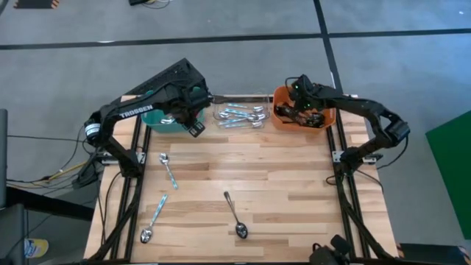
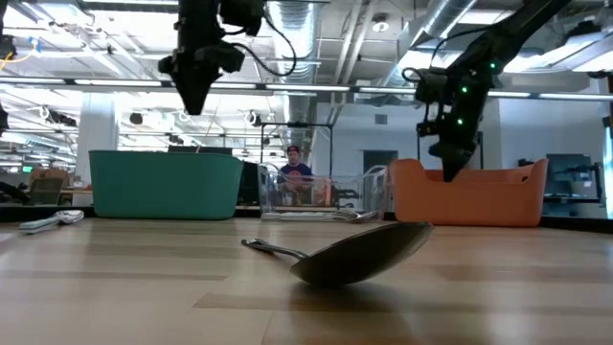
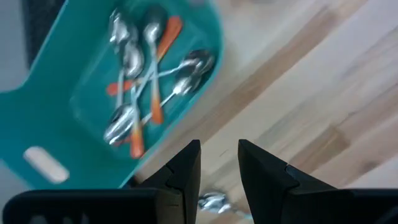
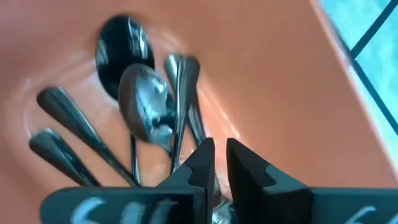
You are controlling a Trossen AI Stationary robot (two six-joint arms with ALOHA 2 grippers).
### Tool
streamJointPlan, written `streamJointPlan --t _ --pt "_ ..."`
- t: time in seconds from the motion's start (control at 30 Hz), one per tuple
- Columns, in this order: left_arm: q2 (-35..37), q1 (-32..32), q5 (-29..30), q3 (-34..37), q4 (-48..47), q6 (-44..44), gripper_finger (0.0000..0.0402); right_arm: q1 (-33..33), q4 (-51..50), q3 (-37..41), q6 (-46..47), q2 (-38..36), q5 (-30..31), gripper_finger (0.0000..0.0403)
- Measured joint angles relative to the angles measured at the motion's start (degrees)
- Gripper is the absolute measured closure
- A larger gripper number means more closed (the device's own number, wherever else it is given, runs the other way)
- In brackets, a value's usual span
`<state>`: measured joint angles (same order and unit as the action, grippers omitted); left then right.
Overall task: Sort silverware by color (type)
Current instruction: Put the blue spoon into the transparent bin
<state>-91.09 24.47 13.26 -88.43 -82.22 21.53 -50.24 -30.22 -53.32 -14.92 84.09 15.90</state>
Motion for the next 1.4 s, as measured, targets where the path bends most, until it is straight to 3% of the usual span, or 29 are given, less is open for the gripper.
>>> streamJointPlan --t 0.17,0.57,0.83,1.1,1.23,1.4 --pt "0.0 -0.9 0.2 4.2 -2.9 2.0 0.0305 0.0 0.0 -1.9 0.0 0.0 0.0 0.0339" --pt "0.0 -1.9 -11.4 17.7 -3.1 10.0 0.0305 -0.2 -0.2 -2.0 -0.2 0.0 0.1 0.0339" --pt "0.0 -7.1 -12.9 21.0 -3.1 21.6 0.0305 -0.2 -0.2 -2.0 -0.2 0.0 0.0 0.0339" --pt "0.7 -12.0 -14.7 30.5 -3.1 37.0 0.0305 -0.2 -0.2 -2.0 -0.2 0.0 -0.8 0.0339" --pt "3.5 -13.7 -18.2 34.5 3.2 42.0 0.0305 -0.1 -0.2 -2.0 -0.2 0.0 -0.8 0.0339" --pt "9.9 -15.0 -16.2 37.8 13.3 50.6 0.0305 -0.1 -0.6 -2.0 -0.1 0.0 -0.8 0.0339"
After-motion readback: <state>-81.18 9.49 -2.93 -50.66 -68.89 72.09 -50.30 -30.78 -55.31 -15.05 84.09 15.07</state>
